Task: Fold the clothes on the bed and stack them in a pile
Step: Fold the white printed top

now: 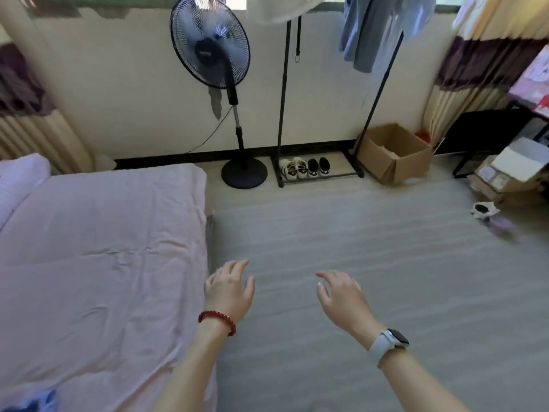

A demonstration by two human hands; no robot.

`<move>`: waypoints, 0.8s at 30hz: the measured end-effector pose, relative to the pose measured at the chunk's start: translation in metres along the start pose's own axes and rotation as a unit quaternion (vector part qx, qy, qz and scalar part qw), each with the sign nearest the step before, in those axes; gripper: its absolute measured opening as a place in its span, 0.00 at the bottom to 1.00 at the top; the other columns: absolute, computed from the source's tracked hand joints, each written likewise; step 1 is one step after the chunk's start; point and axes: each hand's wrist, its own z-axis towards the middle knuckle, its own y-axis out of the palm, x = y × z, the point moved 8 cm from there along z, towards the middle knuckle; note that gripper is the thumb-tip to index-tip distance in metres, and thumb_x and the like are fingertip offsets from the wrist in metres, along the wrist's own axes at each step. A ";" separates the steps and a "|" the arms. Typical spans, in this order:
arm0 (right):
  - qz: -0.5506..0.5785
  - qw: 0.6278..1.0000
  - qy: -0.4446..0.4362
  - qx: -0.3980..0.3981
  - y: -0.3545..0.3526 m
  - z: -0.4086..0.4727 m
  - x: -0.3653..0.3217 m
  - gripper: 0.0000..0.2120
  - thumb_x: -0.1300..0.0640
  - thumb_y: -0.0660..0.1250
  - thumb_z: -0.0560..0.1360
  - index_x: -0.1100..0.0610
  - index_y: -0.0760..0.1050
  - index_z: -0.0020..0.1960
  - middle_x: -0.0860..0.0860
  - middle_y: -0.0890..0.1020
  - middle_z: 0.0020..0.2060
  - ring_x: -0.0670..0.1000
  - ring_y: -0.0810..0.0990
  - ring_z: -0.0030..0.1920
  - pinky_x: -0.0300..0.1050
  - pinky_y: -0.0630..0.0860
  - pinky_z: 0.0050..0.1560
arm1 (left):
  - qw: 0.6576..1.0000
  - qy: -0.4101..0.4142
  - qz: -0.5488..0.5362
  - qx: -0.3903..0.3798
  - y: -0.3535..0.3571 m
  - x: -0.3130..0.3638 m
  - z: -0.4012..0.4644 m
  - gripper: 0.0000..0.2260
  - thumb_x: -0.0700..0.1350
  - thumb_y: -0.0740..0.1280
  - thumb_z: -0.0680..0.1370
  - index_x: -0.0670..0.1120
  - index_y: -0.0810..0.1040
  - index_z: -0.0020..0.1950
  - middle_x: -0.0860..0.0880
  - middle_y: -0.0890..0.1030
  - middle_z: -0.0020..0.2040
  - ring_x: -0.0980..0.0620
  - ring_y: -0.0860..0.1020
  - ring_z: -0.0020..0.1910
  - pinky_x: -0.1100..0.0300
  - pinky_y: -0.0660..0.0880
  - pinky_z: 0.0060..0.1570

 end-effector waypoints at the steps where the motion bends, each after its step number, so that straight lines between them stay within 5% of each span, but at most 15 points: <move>1: 0.002 1.000 -0.012 -0.005 0.000 0.030 -0.004 0.17 0.53 0.56 0.79 0.52 0.69 0.67 0.48 0.74 0.64 0.49 0.68 0.66 0.42 0.60 0.65 | 1.000 -0.019 -0.004 0.001 0.000 -0.008 0.021 0.19 0.50 0.59 0.79 0.50 0.67 0.70 0.52 0.70 0.67 0.52 0.68 0.66 0.57 0.63 0.62; 14: -0.067 0.972 -0.192 -0.115 0.000 0.425 -0.096 0.18 0.51 0.53 0.80 0.51 0.66 0.69 0.49 0.73 0.64 0.50 0.66 0.67 0.46 0.56 0.67 | 0.978 -0.195 0.058 0.056 -0.053 -0.083 0.329 0.19 0.53 0.58 0.79 0.52 0.66 0.69 0.52 0.69 0.68 0.48 0.67 0.65 0.55 0.62 0.61; 24: -0.107 0.928 -0.315 -0.168 0.040 0.694 -0.264 0.17 0.52 0.52 0.80 0.50 0.68 0.67 0.48 0.73 0.63 0.50 0.65 0.67 0.51 0.55 0.69 | 0.934 -0.345 0.048 0.079 -0.106 -0.220 0.525 0.19 0.53 0.58 0.78 0.54 0.68 0.69 0.52 0.70 0.67 0.50 0.67 0.66 0.55 0.61 0.63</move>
